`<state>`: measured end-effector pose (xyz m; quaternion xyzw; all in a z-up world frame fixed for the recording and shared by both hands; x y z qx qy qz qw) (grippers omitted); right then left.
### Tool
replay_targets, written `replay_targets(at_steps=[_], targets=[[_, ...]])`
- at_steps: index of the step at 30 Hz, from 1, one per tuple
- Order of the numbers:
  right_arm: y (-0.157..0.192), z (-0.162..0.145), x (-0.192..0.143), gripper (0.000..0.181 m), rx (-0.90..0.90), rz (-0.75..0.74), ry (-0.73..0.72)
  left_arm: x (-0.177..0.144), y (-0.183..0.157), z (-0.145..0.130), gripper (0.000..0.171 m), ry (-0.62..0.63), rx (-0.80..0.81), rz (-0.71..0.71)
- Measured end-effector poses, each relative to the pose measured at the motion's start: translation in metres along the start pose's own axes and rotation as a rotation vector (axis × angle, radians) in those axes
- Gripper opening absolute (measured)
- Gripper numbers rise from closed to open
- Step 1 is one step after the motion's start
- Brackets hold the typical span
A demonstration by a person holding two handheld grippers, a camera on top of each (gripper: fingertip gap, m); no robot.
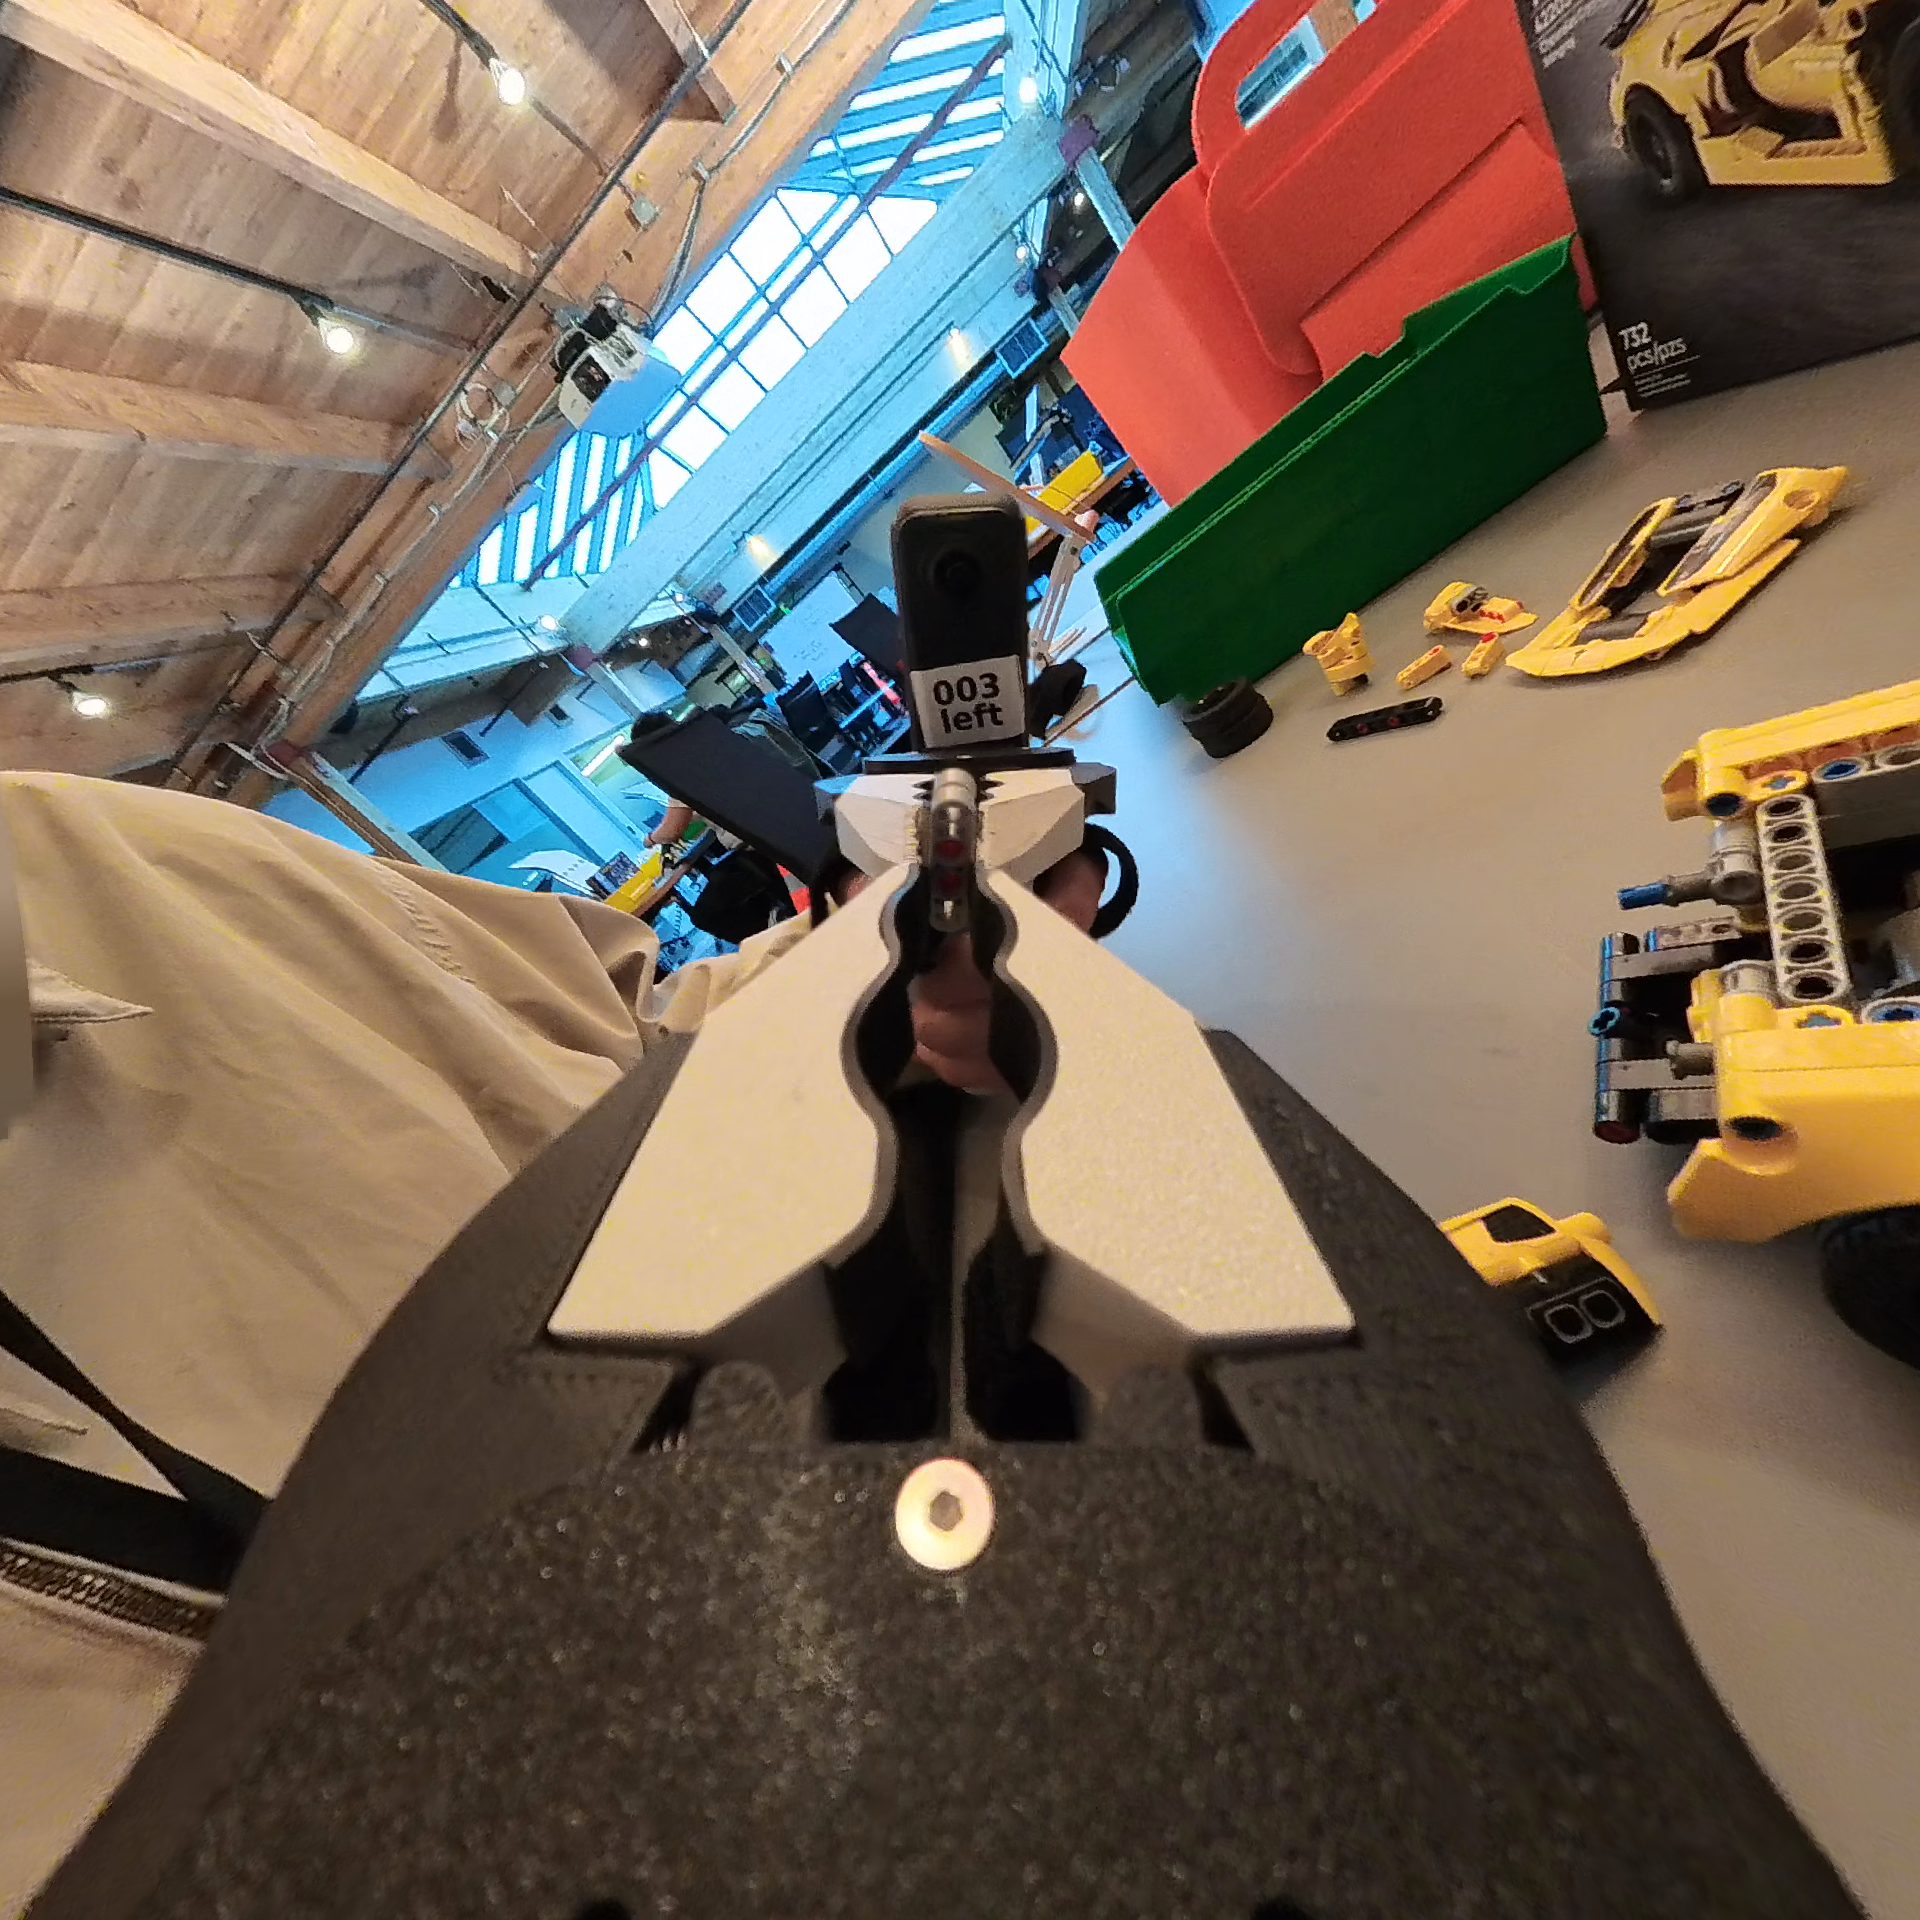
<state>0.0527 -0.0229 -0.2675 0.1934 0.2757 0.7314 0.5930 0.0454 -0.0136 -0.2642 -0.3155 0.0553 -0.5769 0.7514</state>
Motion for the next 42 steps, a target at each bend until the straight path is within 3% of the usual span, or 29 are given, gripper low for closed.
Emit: replay_targets(at_steps=[8, 11, 12, 16, 20, 22, 25, 29, 32, 37, 42], targets=[[-0.007, -0.002, 0.001, 0.005, 0.024, -0.006, 0.019, -0.006, 0.006, 0.005, 0.004, 0.005, 0.069, 0.078], [-0.018, -0.001, -0.013, 0.005, 0.091, -0.022, -0.003, -0.057, 0.016, 0.054, 0.005, -0.335, 0.005, 0.121], [-0.016, -0.003, -0.015, 0.005, 0.105, -0.009, -0.004, -0.067, 0.017, 0.058, 0.004, -0.376, 0.007, 0.135], [-0.023, -0.008, -0.006, 0.005, 0.078, -0.065, 0.059, -0.027, 0.006, 0.029, 0.005, -0.145, 0.035, 0.087], [-0.073, -0.022, -0.023, 0.006, -0.209, -0.459, 0.202, -0.024, 0.013, 0.014, 0.005, -0.093, -0.033, 0.072], [-0.081, -0.018, -0.037, 0.005, -0.253, -0.533, 0.196, -0.020, 0.016, 0.007, 0.005, -0.049, -0.039, 0.088], [-0.086, -0.002, -0.064, 0.005, -0.246, -0.577, 0.135, -0.016, 0.019, 0.000, 0.005, 0.005, -0.007, 0.114], [-0.125, -0.009, -0.127, 0.006, -0.365, -0.878, 0.257, -0.012, 0.017, -0.005, 0.005, 0.051, 0.049, 0.138], [-0.142, -0.014, -0.189, 0.006, -0.356, -1.073, 0.324, -0.012, 0.018, -0.005, 0.006, 0.041, 0.041, 0.145], [-0.137, -0.010, -0.273, 0.006, -0.293, -1.229, 0.269, -0.015, 0.020, -0.001, 0.006, 0.020, 0.028, 0.148], [-0.146, -0.009, -0.321, 0.005, -0.239, -1.344, 0.296, -0.015, 0.023, -0.003, 0.006, 0.027, 0.018, 0.152]])
Point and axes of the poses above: each gripper's, where its closed fingertips meet, x out along the fingers, z out of its top, y = z × x across the jaws, the point moved 1 cm from there along -x, back along the fingers, and after that the axes turned 13 degrees about -z, right-handed, at the moved point
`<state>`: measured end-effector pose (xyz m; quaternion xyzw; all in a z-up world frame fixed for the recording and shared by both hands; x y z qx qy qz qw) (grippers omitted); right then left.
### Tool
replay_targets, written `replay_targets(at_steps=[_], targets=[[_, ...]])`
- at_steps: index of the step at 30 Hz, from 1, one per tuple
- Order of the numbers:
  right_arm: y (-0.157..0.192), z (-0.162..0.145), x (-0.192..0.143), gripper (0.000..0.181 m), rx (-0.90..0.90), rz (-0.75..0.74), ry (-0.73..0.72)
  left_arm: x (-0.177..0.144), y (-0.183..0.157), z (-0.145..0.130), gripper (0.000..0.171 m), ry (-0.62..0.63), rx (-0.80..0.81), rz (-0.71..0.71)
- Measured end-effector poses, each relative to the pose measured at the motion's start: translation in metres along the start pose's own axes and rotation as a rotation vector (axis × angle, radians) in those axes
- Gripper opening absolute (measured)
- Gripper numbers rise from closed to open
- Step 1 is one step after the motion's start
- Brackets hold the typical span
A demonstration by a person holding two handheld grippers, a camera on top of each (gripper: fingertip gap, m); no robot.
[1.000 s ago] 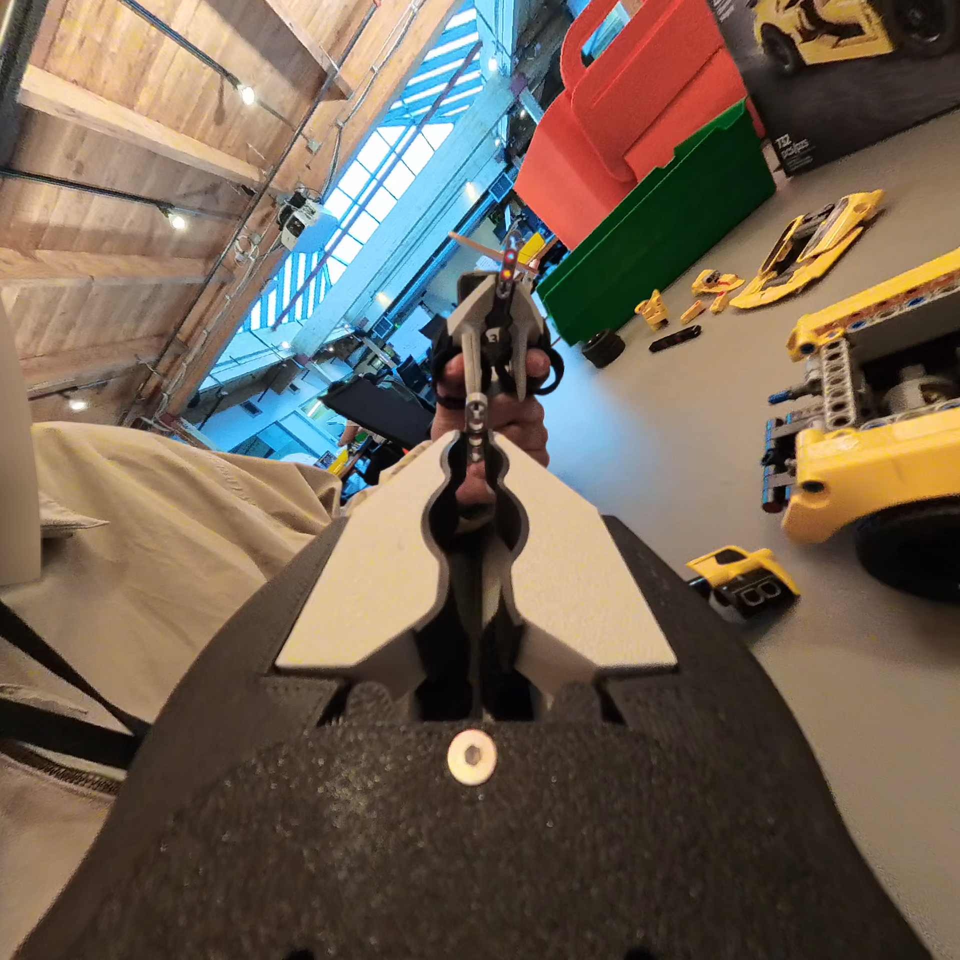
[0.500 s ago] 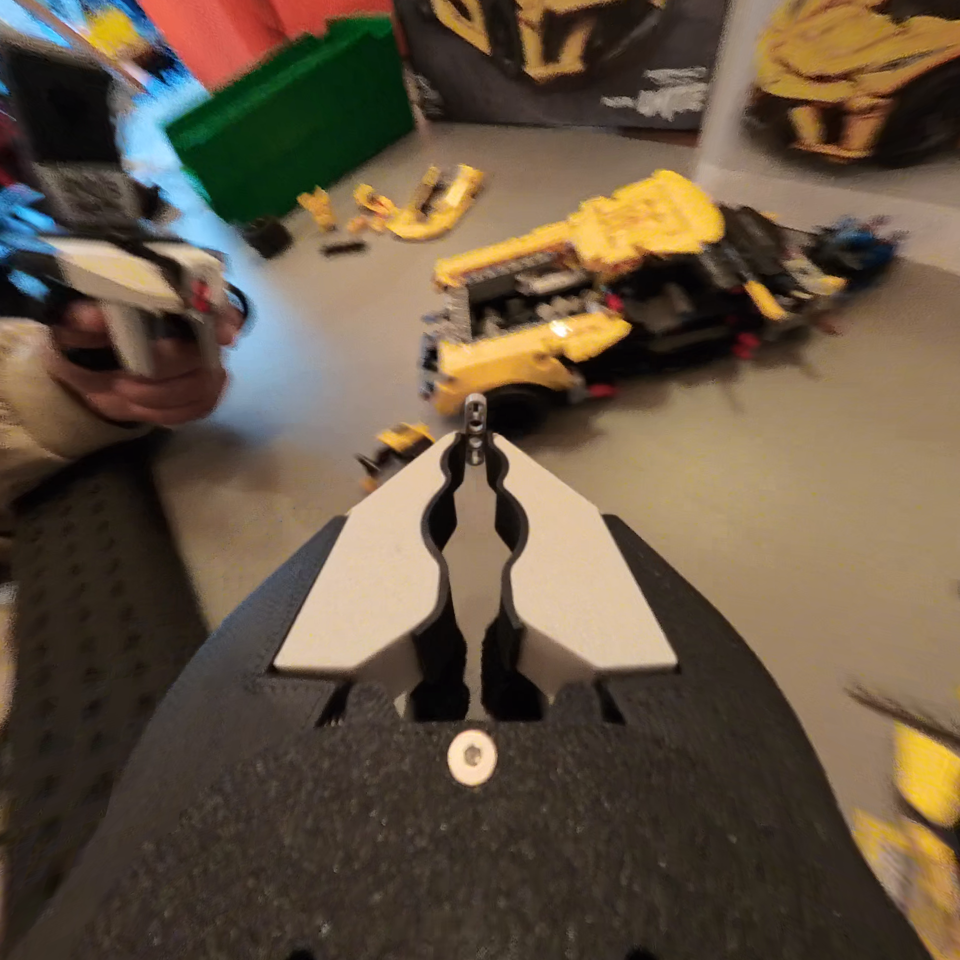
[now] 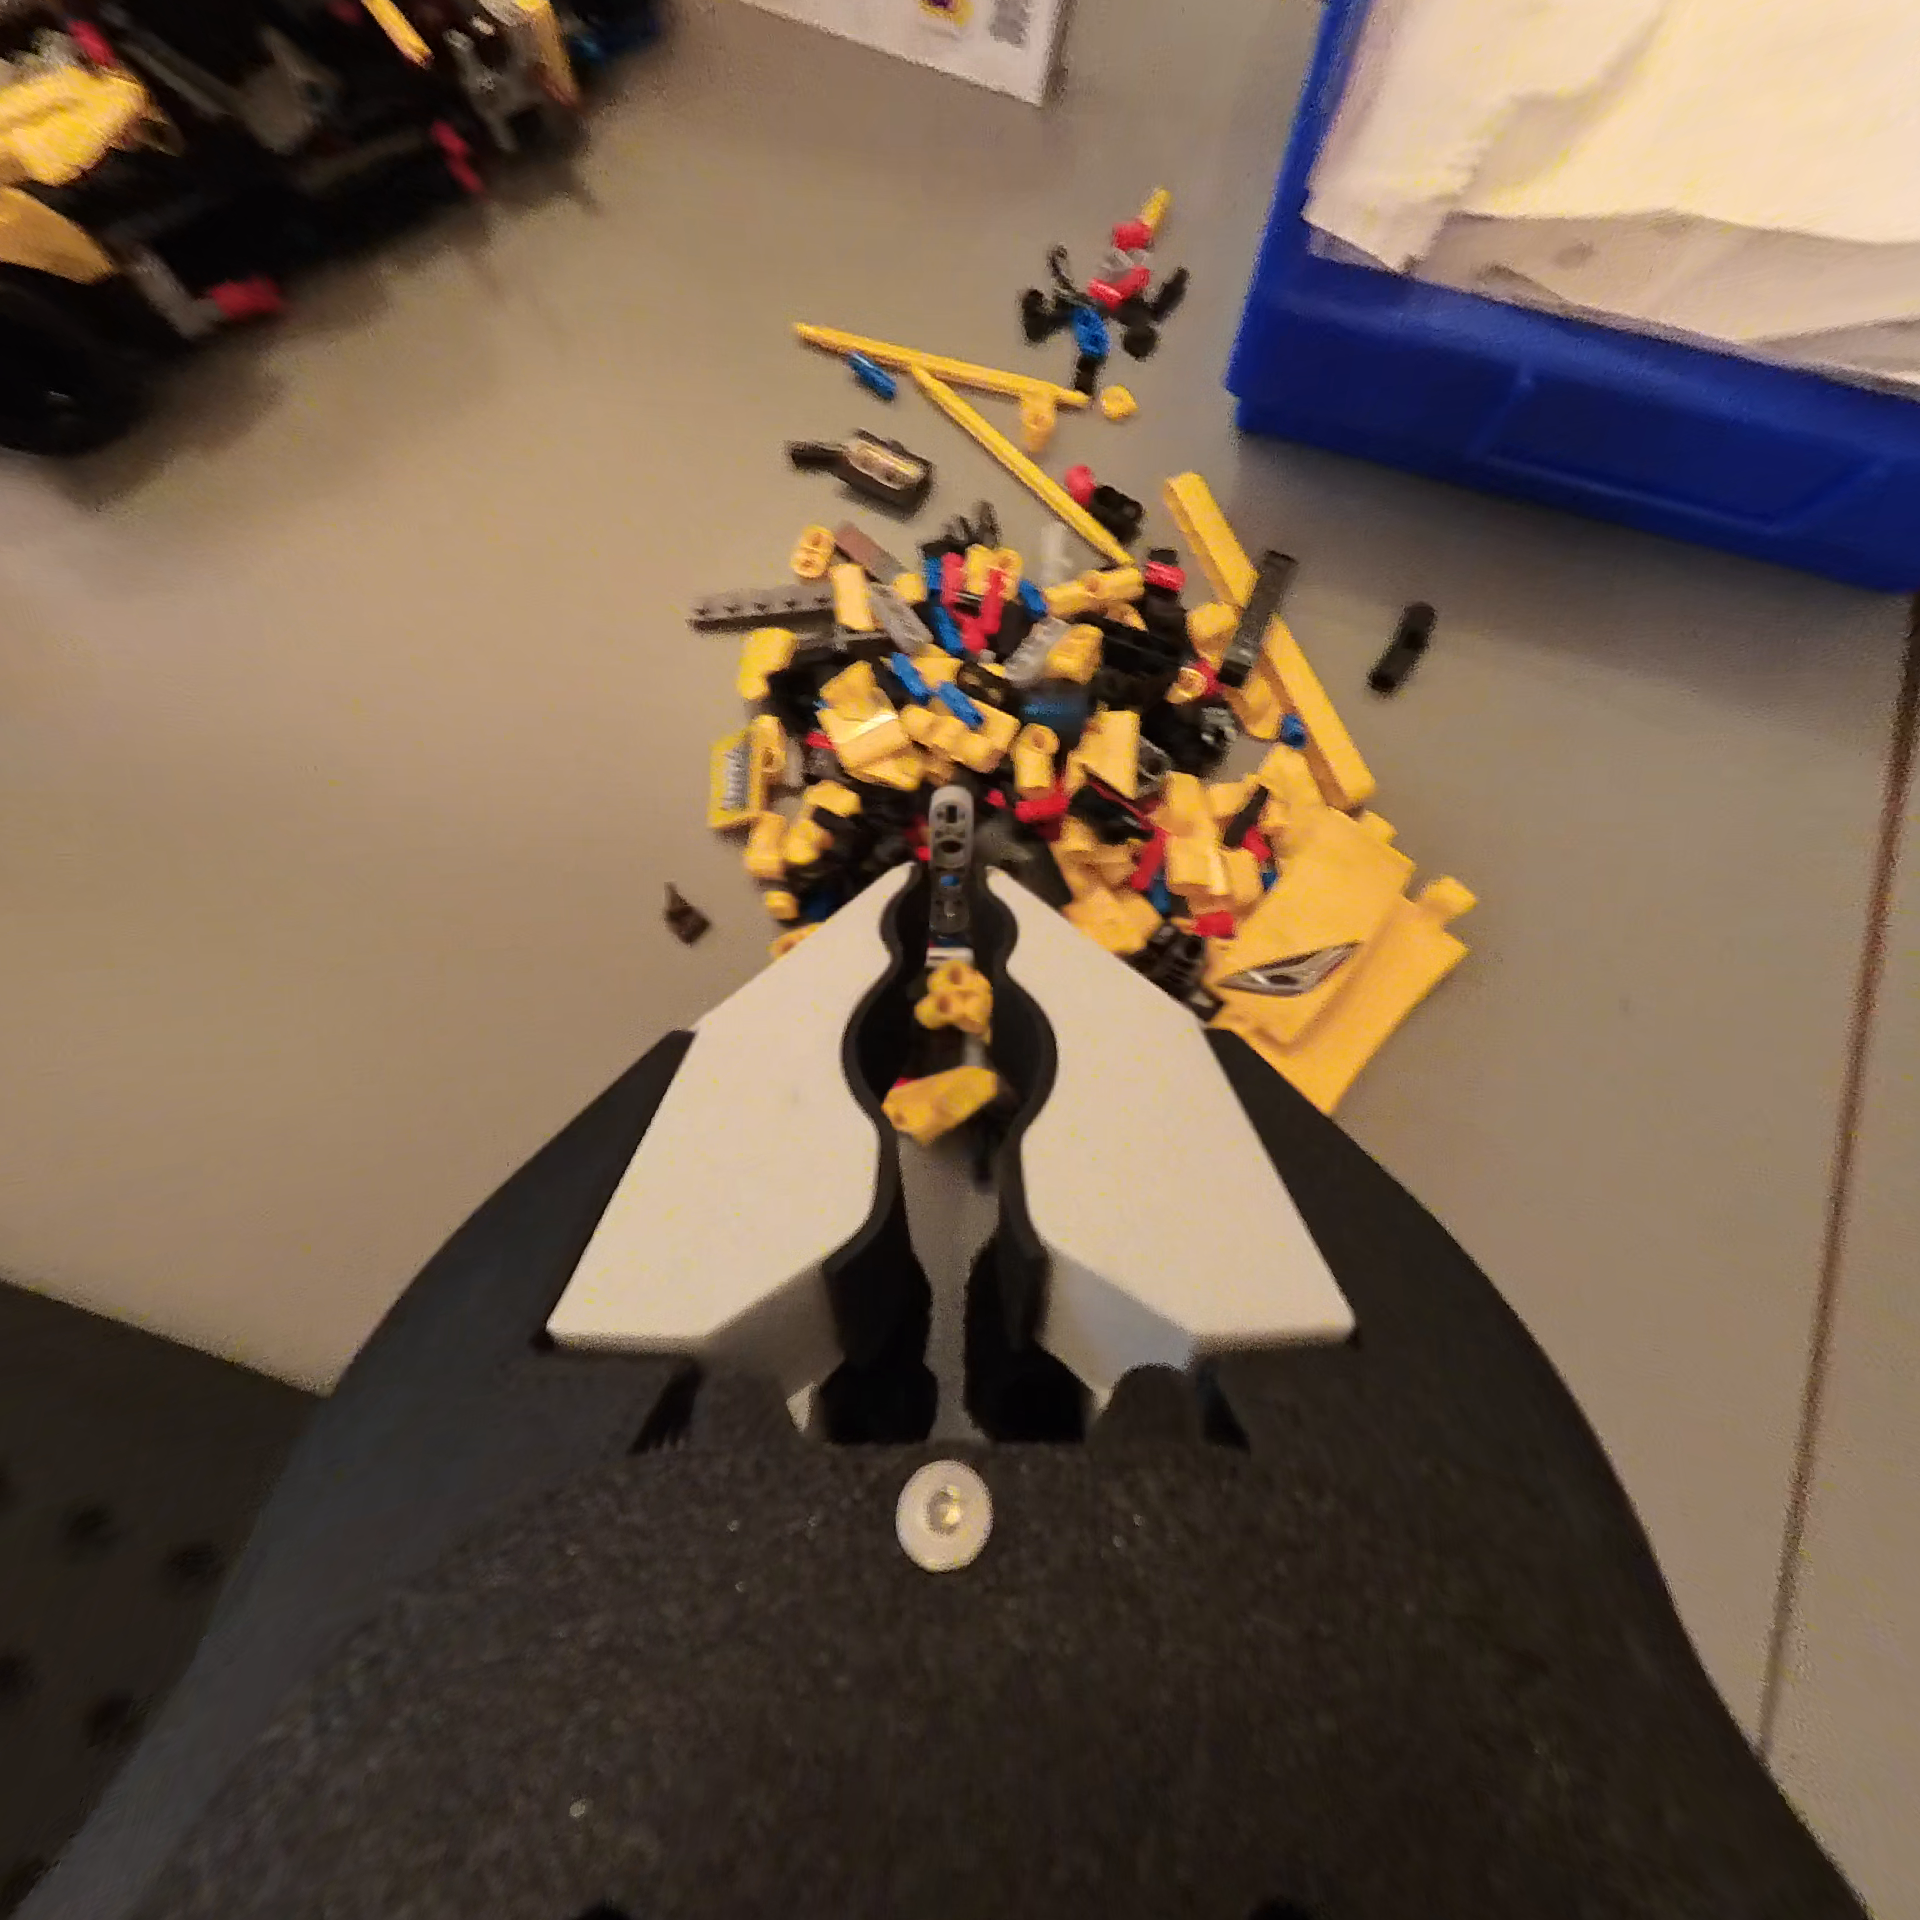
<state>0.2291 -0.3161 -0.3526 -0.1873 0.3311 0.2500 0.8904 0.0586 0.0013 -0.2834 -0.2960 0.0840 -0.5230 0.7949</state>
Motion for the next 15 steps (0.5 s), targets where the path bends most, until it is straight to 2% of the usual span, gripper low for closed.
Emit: replay_targets(at_steps=[5, 7, 11, 13, 15], targets=[[-0.026, -0.001, 0.017, 0.007, -0.007, -0.075, 0.057, 0.000, 0.002, -0.002, 0.006, 0.011, 0.002, 0.013], [-0.032, 0.000, 0.020, 0.020, 0.000, -0.094, 0.074, -0.002, 0.002, 0.001, 0.006, -0.005, 0.001, 0.013], [-0.040, 0.012, 0.006, 0.020, 0.052, -0.097, 0.020, -0.007, 0.007, 0.007, 0.006, -0.037, 0.005, 0.049], [-0.027, 0.025, -0.003, 0.019, 0.135, -0.029, -0.036, -0.011, 0.010, 0.012, 0.006, -0.051, 0.036, 0.094], [0.011, 0.047, -0.013, 0.020, 0.214, 0.131, -0.144, -0.015, 0.015, 0.015, 0.006, -0.032, 0.125, 0.183]])
Point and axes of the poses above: each gripper's, where its closed fingertips meet, x out along the fingers, z out of its top, y = z × x across the jaws, the point moved 1 cm from there along -x, back along the fingers, and after that the axes turned 13 degrees about -z, right-handed, at the moved point
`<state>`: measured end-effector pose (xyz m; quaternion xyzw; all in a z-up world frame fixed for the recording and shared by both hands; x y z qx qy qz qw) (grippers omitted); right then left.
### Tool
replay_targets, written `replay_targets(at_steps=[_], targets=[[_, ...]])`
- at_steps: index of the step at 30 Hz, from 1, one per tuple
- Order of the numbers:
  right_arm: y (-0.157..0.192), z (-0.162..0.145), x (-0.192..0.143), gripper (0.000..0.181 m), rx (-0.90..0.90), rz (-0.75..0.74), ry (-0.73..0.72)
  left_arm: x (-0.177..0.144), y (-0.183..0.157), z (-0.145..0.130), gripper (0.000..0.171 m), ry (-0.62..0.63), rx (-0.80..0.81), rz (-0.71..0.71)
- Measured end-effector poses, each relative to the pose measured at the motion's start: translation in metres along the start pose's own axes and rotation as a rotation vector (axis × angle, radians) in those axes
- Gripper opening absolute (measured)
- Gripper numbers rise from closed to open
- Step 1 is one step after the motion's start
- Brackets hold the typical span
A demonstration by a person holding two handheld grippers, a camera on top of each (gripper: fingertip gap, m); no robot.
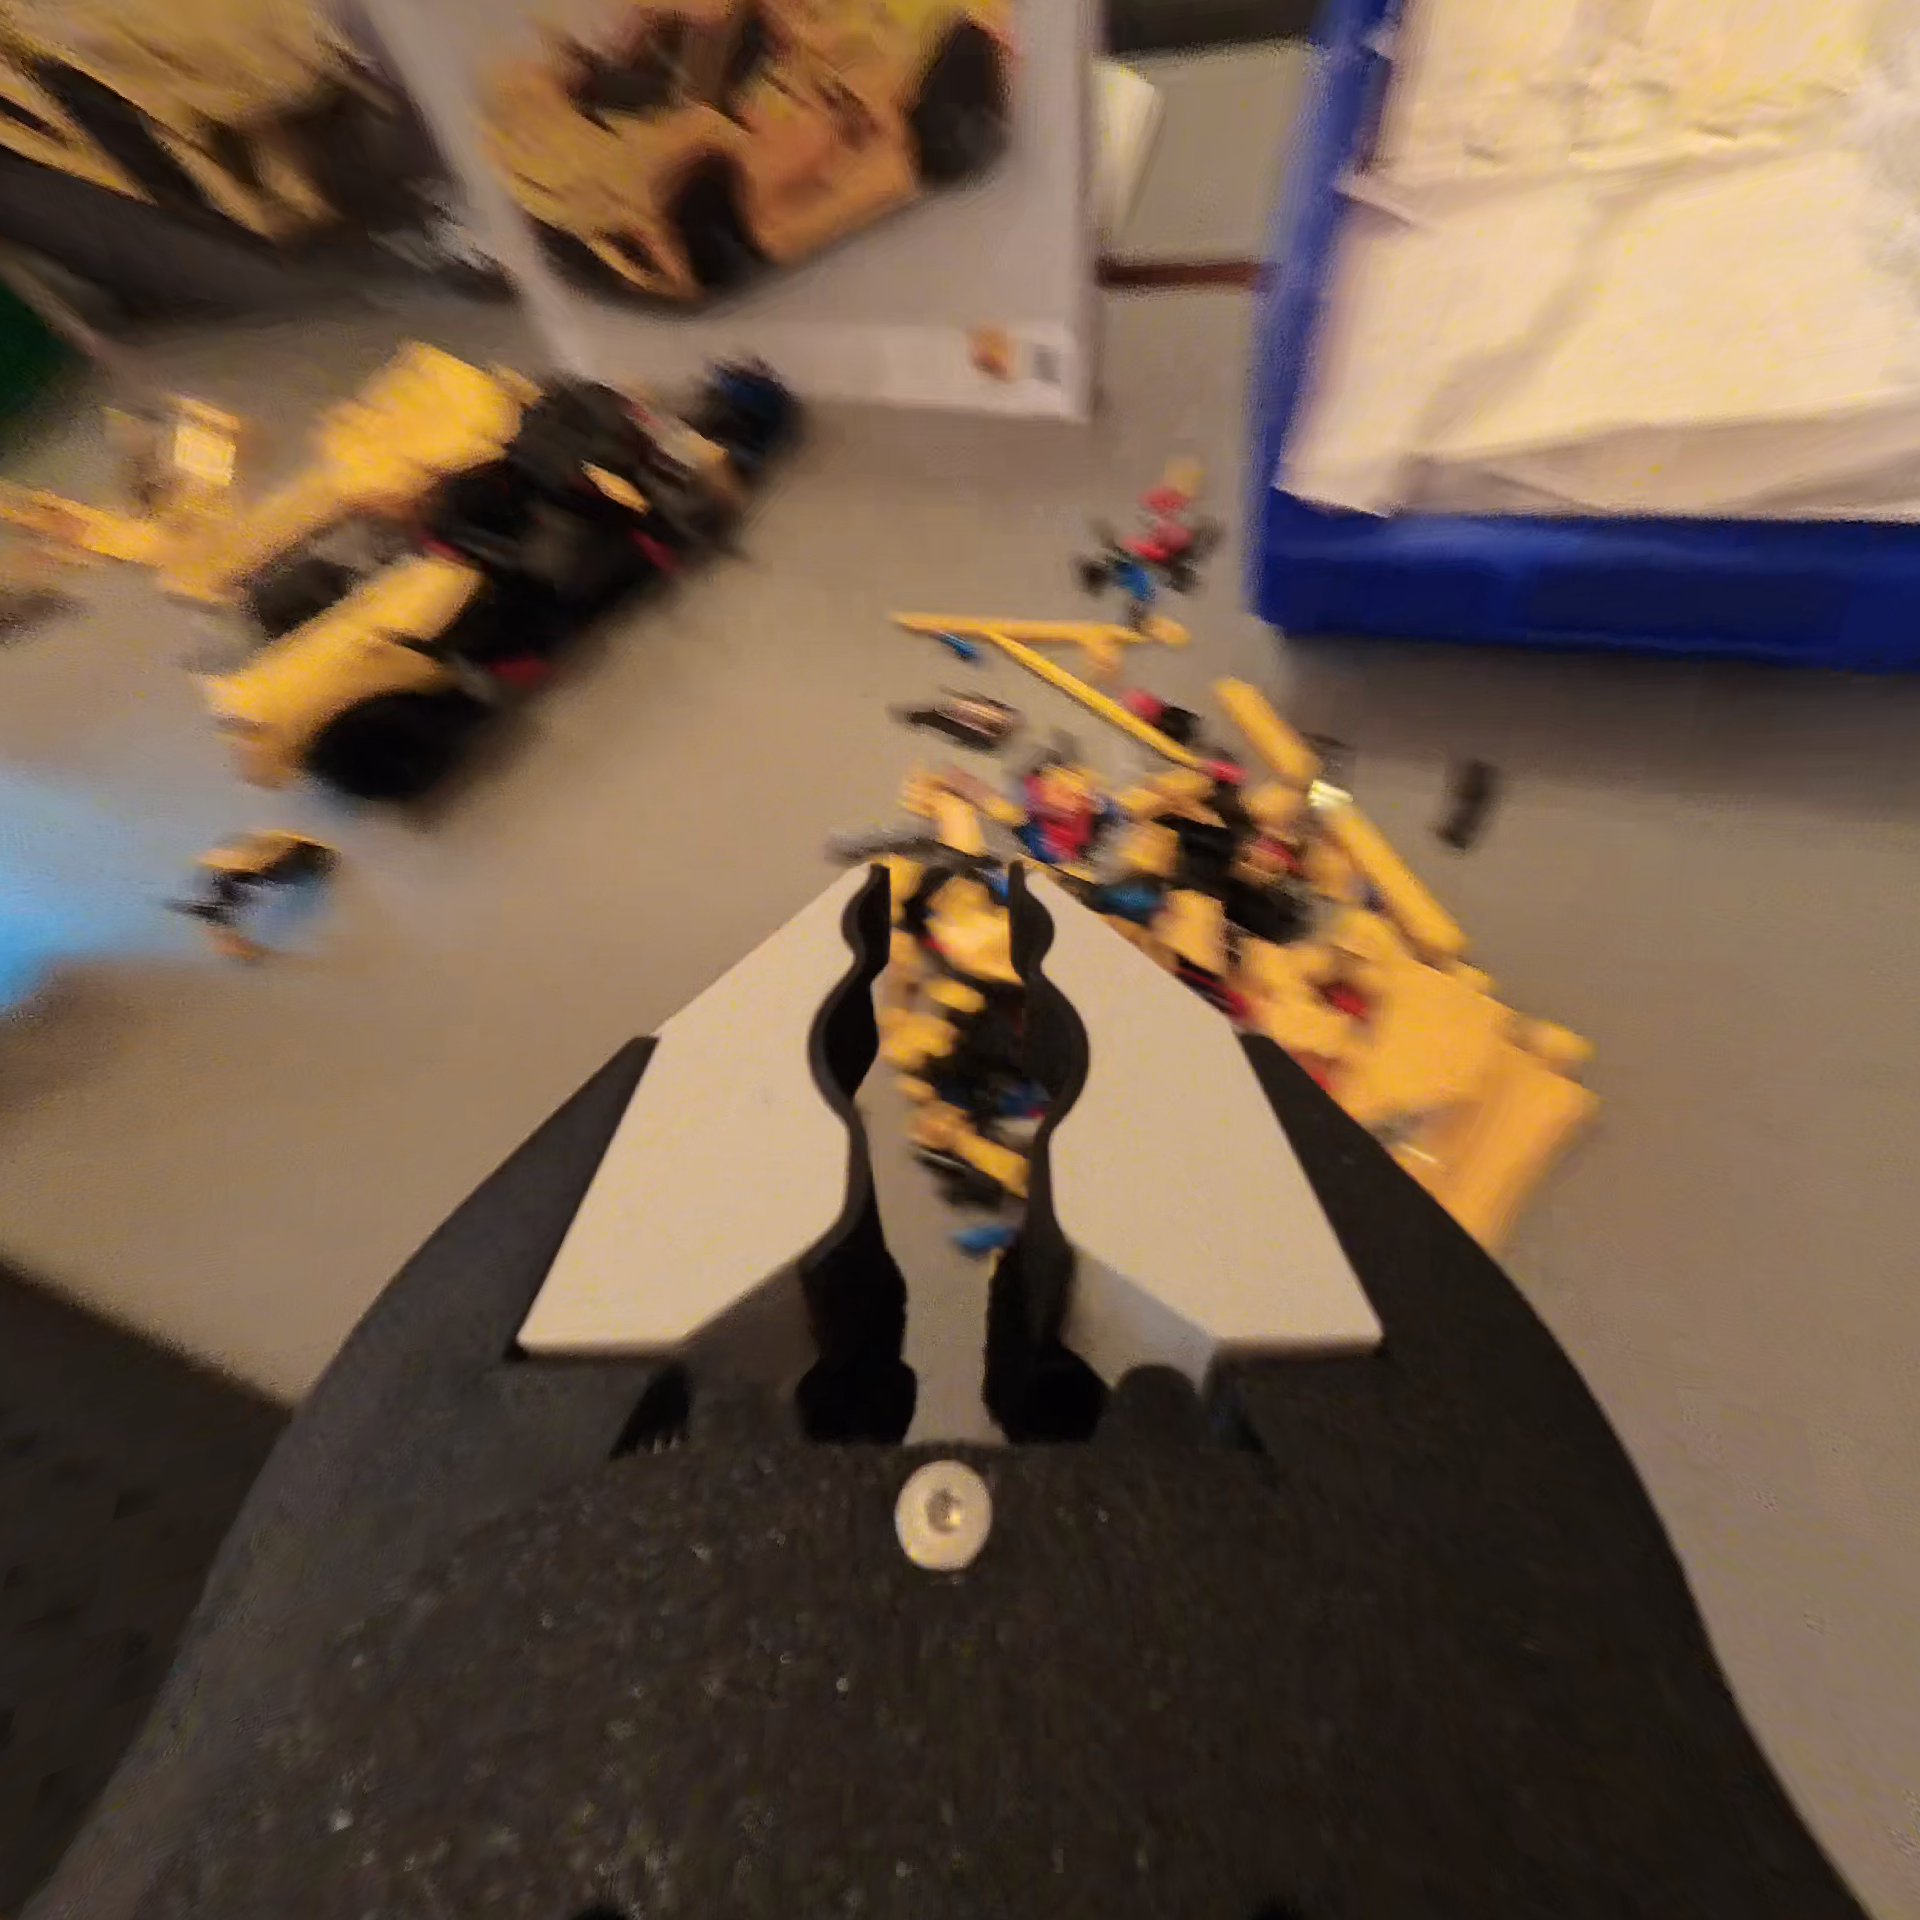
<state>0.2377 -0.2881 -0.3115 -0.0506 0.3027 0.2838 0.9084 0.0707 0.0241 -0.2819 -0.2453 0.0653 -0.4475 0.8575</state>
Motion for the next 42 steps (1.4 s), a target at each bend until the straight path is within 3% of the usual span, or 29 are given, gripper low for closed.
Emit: replay_targets(at_steps=[2, 5, 8, 11, 14, 19, 27, 32, 42], targets=[[0.055, 0.009, -0.001, 0.027, 0.050, 0.176, -0.066, -0.003, 0.006, 0.002, 0.006, 0.051, 0.160, 0.122], [0.167, 0.010, -0.003, 0.032, 0.014, 0.484, -0.120, -0.001, 0.005, -0.002, 0.005, 0.194, 0.487, 0.274], [0.263, 0.008, -0.007, 0.033, -0.012, 0.691, -0.160, 0.004, 0.000, -0.008, 0.006, 0.308, 0.765, 0.367], [0.309, 0.008, 0.003, 0.037, -0.003, 0.749, -0.225, 0.009, -0.006, -0.015, 0.006, 0.376, 0.926, 0.397], [0.325, 0.011, -0.005, 0.032, 0.005, 0.873, -0.251, 0.012, -0.013, -0.018, 0.006, 0.417, 1.099, 0.410], [0.320, 0.000, -0.013, 0.031, -0.158, 0.890, -0.283, 0.014, -0.027, -0.017, 0.006, 0.424, 1.317, 0.399], [0.314, 0.006, -0.019, 0.019, -0.054, 0.963, -0.270, 0.018, -0.035, -0.023, 0.006, 0.432, 1.440, 0.372], [0.313, 0.002, -0.018, 0.007, -0.087, 0.951, -0.269, 0.020, -0.037, -0.027, 0.006, 0.440, 1.469, 0.362], [0.317, -0.006, -0.012, 0.023, -0.055, 1.004, -0.171, 0.020, -0.038, -0.030, 0.006, 0.447, 1.471, 0.344]])
Point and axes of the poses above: each gripper's, where its closed fingertips meet, x out along the fingers, z out of its top, y = z × x across the jaws, the point moved 1 cm from there along -x, back along the fingers, and after that the axes turned 13 degrees about -z, right-handed, at the moved point
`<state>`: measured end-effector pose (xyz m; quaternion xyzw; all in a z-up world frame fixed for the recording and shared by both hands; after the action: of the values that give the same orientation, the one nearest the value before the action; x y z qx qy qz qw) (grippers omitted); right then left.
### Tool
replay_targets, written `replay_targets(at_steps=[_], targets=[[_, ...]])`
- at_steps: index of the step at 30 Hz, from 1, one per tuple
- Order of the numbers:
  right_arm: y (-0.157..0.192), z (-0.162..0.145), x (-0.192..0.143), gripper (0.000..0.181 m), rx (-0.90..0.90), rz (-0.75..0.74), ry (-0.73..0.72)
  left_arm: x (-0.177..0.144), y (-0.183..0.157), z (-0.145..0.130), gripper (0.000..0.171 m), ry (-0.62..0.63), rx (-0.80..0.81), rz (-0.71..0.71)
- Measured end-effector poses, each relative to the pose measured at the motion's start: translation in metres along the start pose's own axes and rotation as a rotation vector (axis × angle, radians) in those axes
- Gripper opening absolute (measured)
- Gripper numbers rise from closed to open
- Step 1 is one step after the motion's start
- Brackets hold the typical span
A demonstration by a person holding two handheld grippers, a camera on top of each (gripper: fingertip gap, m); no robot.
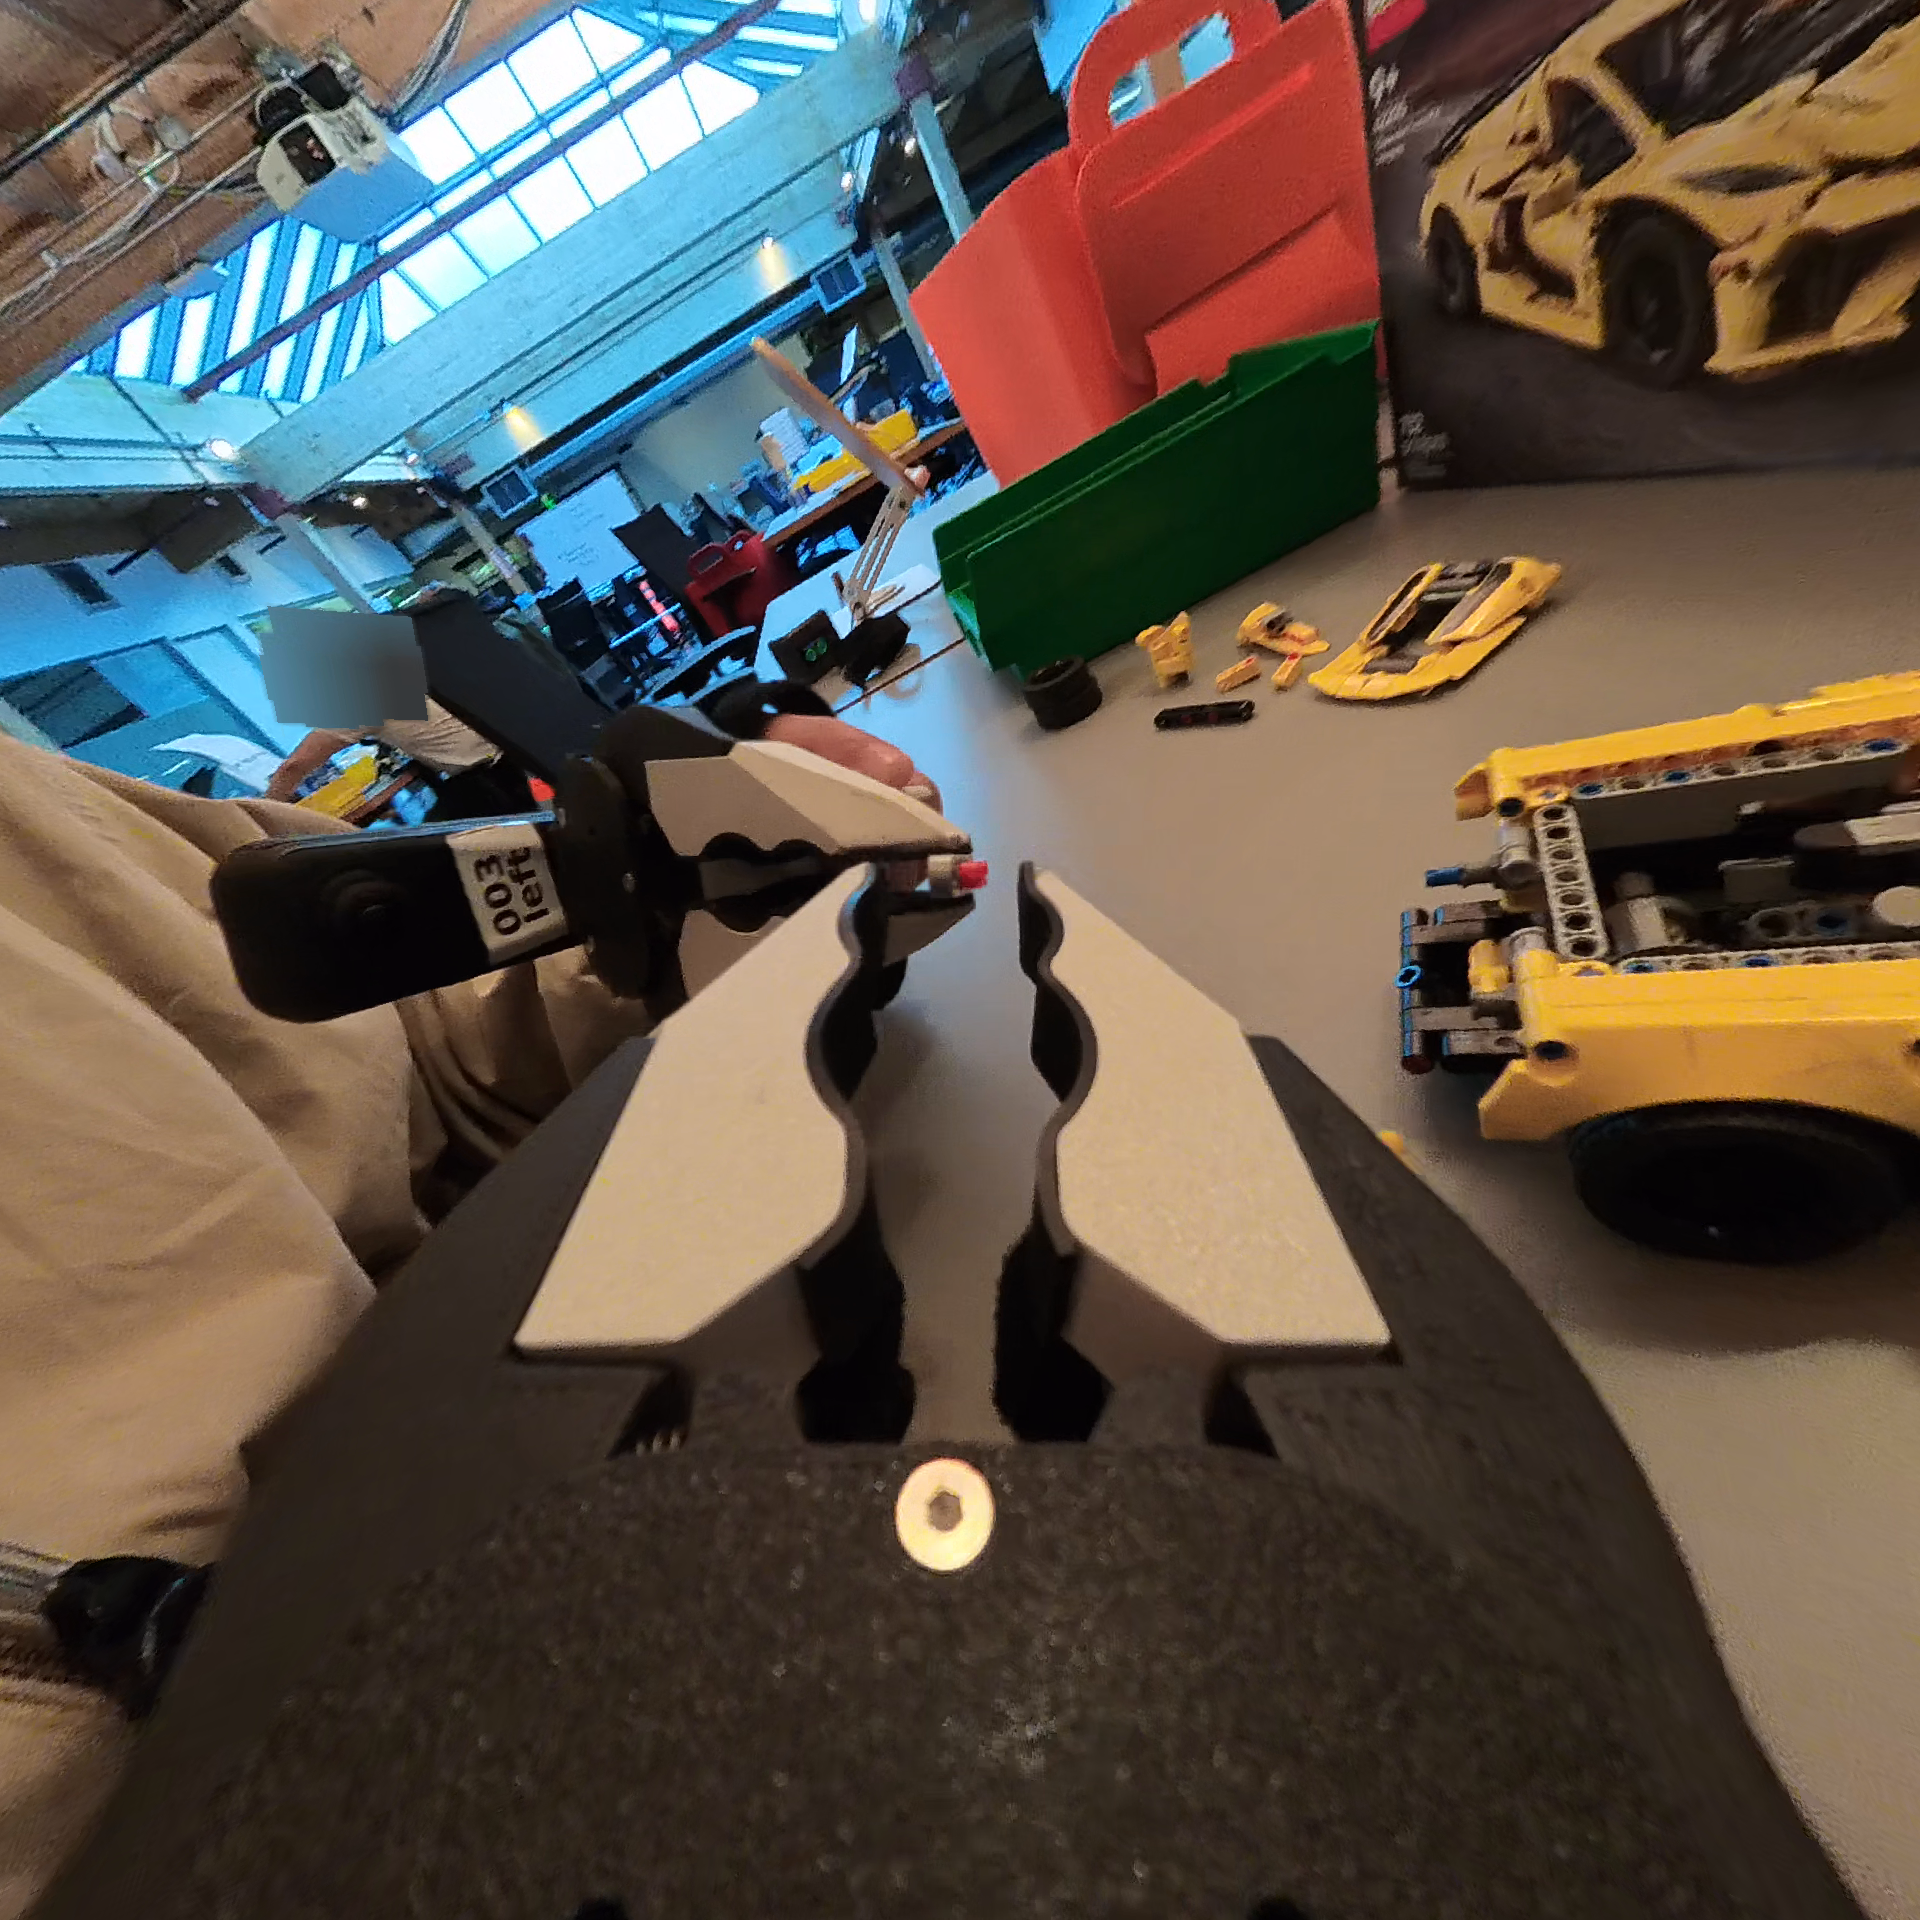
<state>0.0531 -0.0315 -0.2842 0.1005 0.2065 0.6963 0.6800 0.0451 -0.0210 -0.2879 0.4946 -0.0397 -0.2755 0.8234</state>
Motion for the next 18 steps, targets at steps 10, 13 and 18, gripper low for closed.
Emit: replay_targets(at_steps=[10, 13, 18], targets=[[-0.0002, 0.0037, -0.0037, 0.009, -0.003, -0.003, -0.018, -0.0005, 0.0000, -0.0002, 0.006, -0.001, -0.002, -0.001], [-0.0007, 0.0030, -0.0037, 0.008, 0.019, 0.003, -0.012, -0.0005, -0.0007, 0.0000, 0.006, 0.003, 0.007, -0.001], [-0.0014, 0.0000, -0.0057, 0.007, 0.050, 0.019, 0.021, 0.0004, -0.0033, 0.0014, 0.005, 0.008, 0.015, -0.009]])
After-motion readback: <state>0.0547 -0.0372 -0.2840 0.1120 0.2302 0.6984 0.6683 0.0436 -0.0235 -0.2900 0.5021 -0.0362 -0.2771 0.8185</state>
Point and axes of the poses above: each gripper's, where its closed fingertips meet, x out along the fingers, z out of its top, y = z × x across the jaws, the point moved 1 cm from there along -x, back along the fingers, and after that the axes turned 13 degrees about -z, right-handed, at the moved point
